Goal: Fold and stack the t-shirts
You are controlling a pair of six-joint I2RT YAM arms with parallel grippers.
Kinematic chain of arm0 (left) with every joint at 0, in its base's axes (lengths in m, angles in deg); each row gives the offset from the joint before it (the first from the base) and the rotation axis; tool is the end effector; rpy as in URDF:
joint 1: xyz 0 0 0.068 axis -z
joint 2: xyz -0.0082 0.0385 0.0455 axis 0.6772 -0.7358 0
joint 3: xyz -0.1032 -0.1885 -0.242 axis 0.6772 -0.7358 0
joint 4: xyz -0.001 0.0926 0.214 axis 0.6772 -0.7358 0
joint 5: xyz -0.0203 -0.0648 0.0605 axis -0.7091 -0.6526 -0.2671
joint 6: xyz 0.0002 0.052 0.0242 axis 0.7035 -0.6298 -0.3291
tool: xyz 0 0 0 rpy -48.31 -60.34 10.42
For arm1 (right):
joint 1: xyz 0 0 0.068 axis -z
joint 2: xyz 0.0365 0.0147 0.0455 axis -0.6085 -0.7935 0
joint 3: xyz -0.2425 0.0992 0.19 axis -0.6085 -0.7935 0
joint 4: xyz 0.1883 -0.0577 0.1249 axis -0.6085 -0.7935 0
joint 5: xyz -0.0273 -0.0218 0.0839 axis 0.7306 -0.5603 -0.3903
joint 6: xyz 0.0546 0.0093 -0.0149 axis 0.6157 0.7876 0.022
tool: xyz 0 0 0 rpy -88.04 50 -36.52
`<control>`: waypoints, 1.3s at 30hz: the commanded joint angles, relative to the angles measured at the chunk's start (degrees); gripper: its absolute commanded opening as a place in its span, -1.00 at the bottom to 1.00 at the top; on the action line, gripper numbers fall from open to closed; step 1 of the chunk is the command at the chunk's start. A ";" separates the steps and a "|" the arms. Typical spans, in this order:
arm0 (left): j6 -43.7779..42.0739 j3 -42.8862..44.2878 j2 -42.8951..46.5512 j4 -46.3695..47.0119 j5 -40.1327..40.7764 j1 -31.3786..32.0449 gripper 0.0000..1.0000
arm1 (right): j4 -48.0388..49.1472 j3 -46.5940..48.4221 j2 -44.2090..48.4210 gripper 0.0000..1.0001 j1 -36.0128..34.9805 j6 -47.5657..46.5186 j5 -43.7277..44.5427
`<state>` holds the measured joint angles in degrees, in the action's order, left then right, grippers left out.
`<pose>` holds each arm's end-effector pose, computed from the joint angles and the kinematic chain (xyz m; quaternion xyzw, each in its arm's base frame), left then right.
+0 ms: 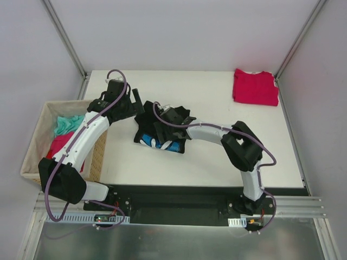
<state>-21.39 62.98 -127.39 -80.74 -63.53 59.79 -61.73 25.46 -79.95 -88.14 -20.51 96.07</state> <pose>0.2490 -0.0722 0.3858 -0.1183 0.8962 -0.1197 0.4106 0.2872 0.3419 0.2314 -0.3304 0.8753 0.1131 0.3346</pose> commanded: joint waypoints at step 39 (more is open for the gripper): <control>-1.28 -5.43 0.72 0.78 -5.55 6.04 0.98 | -16.98 0.97 9.13 0.79 6.80 -0.29 -0.40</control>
<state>-21.41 58.12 -129.42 -80.24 -72.18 66.19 -79.61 23.39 -68.65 -80.92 -22.33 99.27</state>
